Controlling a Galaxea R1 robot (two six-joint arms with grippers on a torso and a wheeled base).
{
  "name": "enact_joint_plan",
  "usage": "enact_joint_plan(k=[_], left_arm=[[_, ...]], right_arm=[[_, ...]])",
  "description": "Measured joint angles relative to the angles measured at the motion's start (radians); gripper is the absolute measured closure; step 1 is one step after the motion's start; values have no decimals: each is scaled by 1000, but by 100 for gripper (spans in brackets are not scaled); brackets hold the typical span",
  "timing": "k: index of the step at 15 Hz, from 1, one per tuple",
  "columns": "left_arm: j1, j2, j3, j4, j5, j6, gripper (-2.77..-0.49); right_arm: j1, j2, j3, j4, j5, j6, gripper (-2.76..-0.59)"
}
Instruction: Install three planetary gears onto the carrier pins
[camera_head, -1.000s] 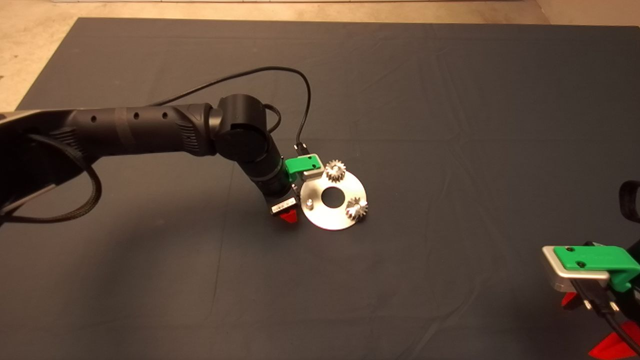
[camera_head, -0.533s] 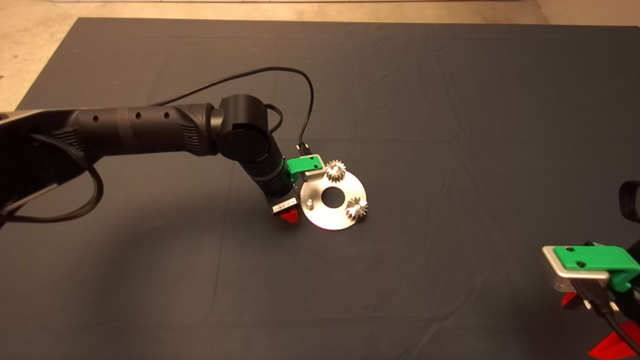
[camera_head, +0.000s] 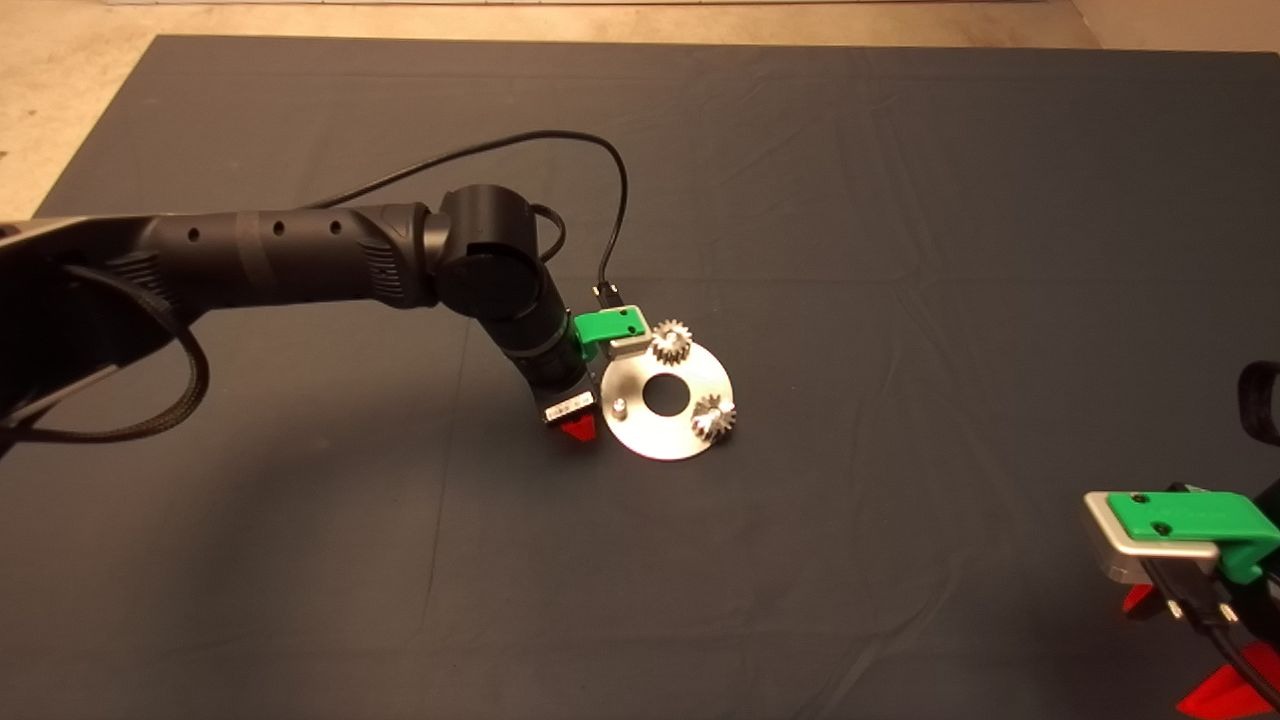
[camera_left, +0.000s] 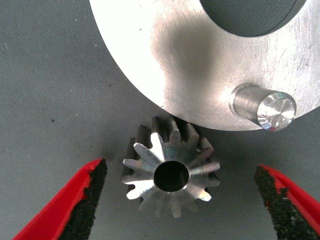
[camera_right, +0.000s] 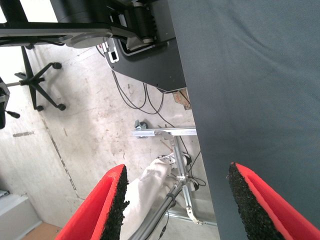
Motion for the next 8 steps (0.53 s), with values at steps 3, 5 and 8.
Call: enact_joint_plan(k=[3, 5, 8], left_arm=[[0, 0, 0, 0, 0, 14, -208], [0, -2, 0, 0, -6, 20, -193], [0, -2, 0, 0, -18, 21, -180]], right_arm=[[0, 0, 0, 0, 0, 0, -148], [0, 0, 0, 0, 0, 0, -148], [0, 0, 0, 0, 0, 0, -148]])
